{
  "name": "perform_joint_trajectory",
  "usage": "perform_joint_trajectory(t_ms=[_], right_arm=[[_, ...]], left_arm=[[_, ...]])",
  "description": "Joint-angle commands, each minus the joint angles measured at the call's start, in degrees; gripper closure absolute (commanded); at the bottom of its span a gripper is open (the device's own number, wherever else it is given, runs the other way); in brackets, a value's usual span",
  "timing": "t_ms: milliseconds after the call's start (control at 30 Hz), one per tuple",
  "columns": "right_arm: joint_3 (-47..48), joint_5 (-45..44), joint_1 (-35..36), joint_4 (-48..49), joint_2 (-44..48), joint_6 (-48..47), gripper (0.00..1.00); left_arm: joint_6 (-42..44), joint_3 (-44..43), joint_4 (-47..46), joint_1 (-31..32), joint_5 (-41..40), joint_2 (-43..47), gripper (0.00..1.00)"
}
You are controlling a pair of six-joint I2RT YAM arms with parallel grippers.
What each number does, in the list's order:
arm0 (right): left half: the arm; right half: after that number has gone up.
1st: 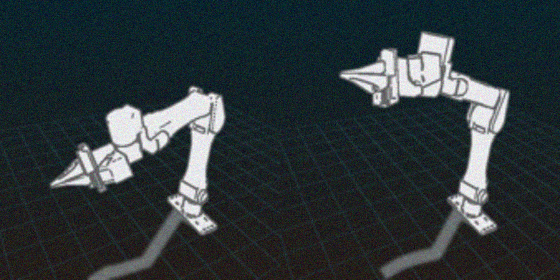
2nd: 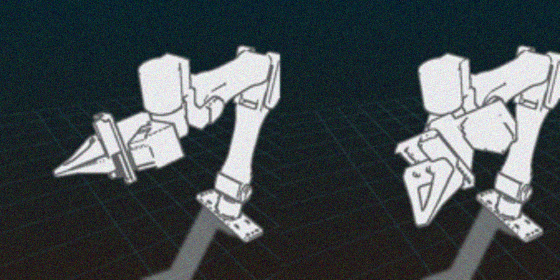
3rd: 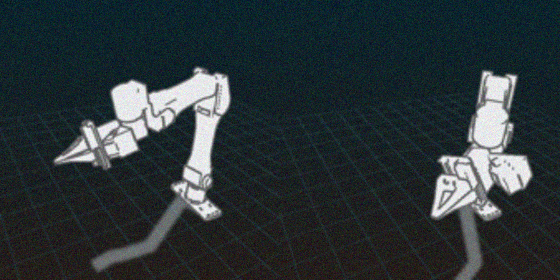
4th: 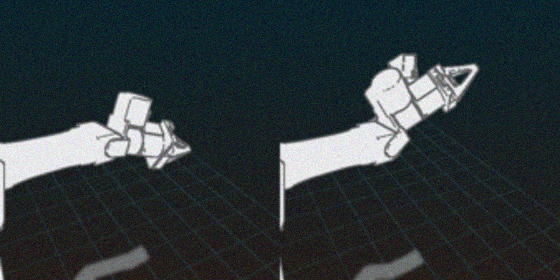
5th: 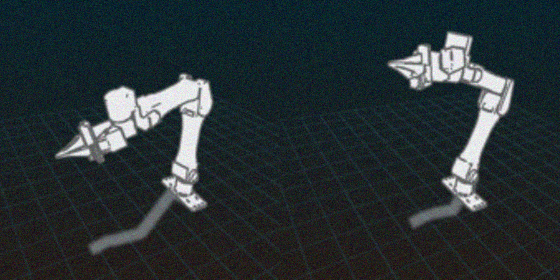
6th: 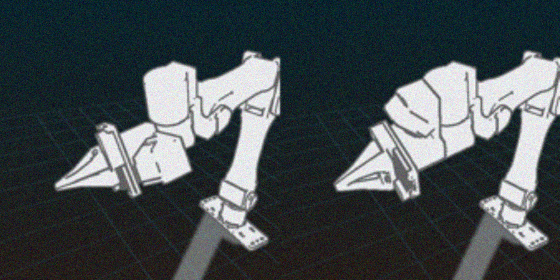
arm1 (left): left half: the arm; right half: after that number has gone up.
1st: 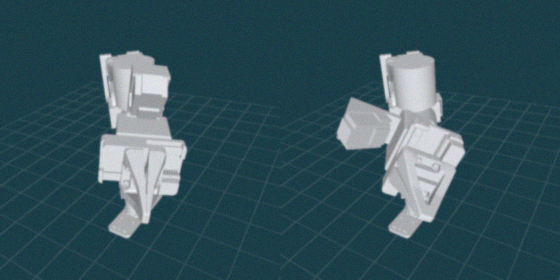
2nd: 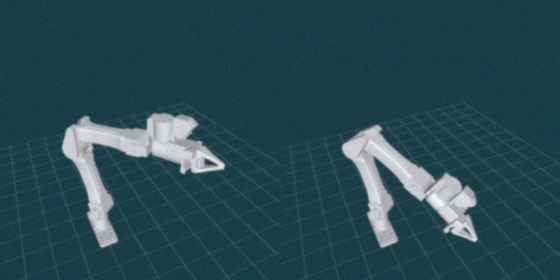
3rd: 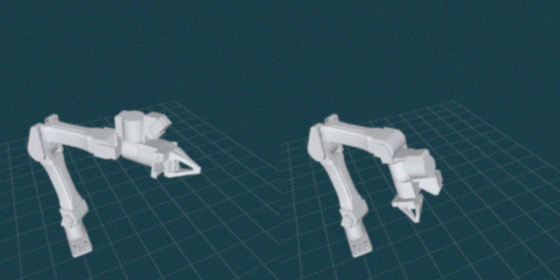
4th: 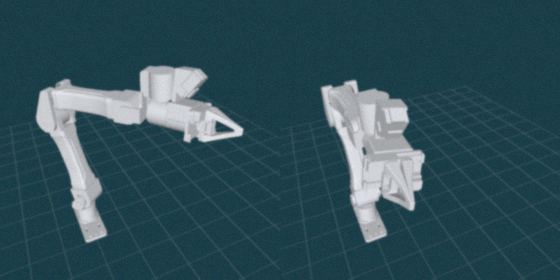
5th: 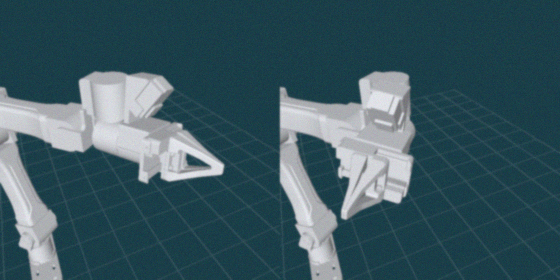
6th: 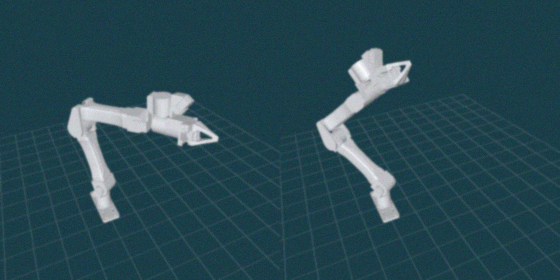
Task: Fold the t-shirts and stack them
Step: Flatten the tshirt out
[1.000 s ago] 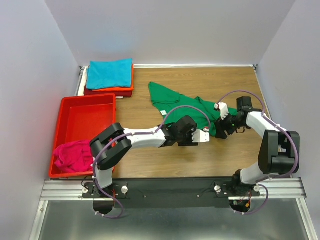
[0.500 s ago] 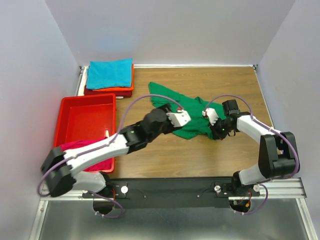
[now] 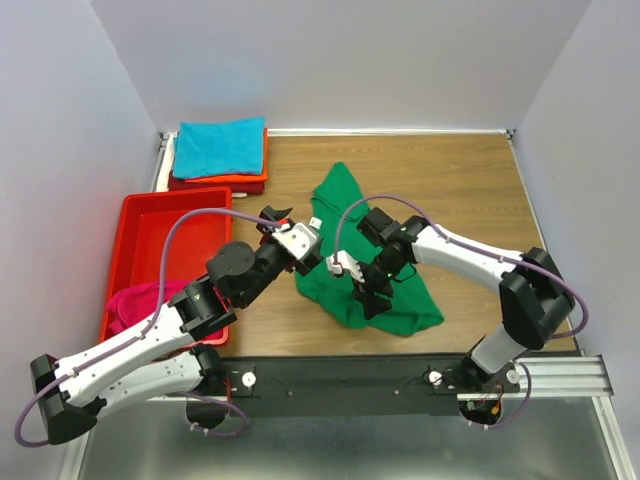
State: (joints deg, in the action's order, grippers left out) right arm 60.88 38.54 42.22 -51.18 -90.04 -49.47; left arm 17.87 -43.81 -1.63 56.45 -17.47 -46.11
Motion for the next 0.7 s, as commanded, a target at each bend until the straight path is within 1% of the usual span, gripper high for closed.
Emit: perform_joint_trajectory(t_ms=[0,33,100,133,167,233,267,333,367,433,500,533,567,633,667], right_arm=[[4.0,1.7,-0.7,-4.9,-0.2,0.2,0.34],[2.8,1.2,-2.8,-4.9,3.0,0.9,0.34],[0.9,0.0,-5.6,-5.3,6.6,1.5,0.33],[-1.9,-3.6,-7.9,-5.3,10.6,1.7,0.33],[-3.8,-6.1,-8.8,-5.3,12.4,1.9,0.33],[-7.1,-11.3,-9.8,-4.8,15.6,3.8,0.33],[-10.2,-14.7,-10.0,-4.6,17.8,4.8,0.33],[-12.7,-15.8,-10.0,-3.0,19.2,7.3,0.35],[-14.5,-17.7,-10.0,-2.3,19.9,7.7,0.35],[-15.4,-19.3,-10.0,0.0,20.3,8.7,0.34],[-15.6,-20.0,-9.9,1.7,18.2,9.3,0.34],[-15.4,-20.4,-9.9,2.5,17.3,9.7,0.34],[-15.3,-21.4,-9.8,3.3,16.4,9.9,0.34],[-15.2,-22.3,-9.2,5.7,14.2,10.5,0.34],[-15.3,-22.5,-9.1,7.1,13.6,10.7,0.34]], left_arm=[[-2.2,2.6,-0.6,-0.3,6.1,2.1,0.08],[-1.9,3.2,0.0,-0.4,8.7,2.2,0.08],[-0.6,4.1,0.3,-0.4,12.4,2.6,0.08],[-0.1,5.0,0.1,-0.4,16.2,2.7,0.08],[1.1,5.6,-0.1,-0.4,19.1,2.8,0.09],[2.4,6.7,-1.4,-0.3,24.0,2.5,0.1],[2.8,7.6,-1.9,-0.4,28.6,2.2,0.11],[3.1,8.1,-3.5,-0.2,32.7,0.6,0.13],[3.1,8.3,-3.8,0.2,35.7,-0.3,0.14],[2.4,8.1,-3.9,1.3,36.6,-3.3,0.15],[0.9,7.1,-3.9,4.6,35.0,-6.9,0.15],[0.2,6.8,-4.0,6.6,33.6,-8.1,0.15],[-0.6,6.2,-4.0,9.6,30.1,-11.1,0.15],[-3.4,5.0,-3.6,12.6,25.4,-14.4,0.14],[-4.2,4.4,-3.1,14.5,24.5,-17.7,0.14]])
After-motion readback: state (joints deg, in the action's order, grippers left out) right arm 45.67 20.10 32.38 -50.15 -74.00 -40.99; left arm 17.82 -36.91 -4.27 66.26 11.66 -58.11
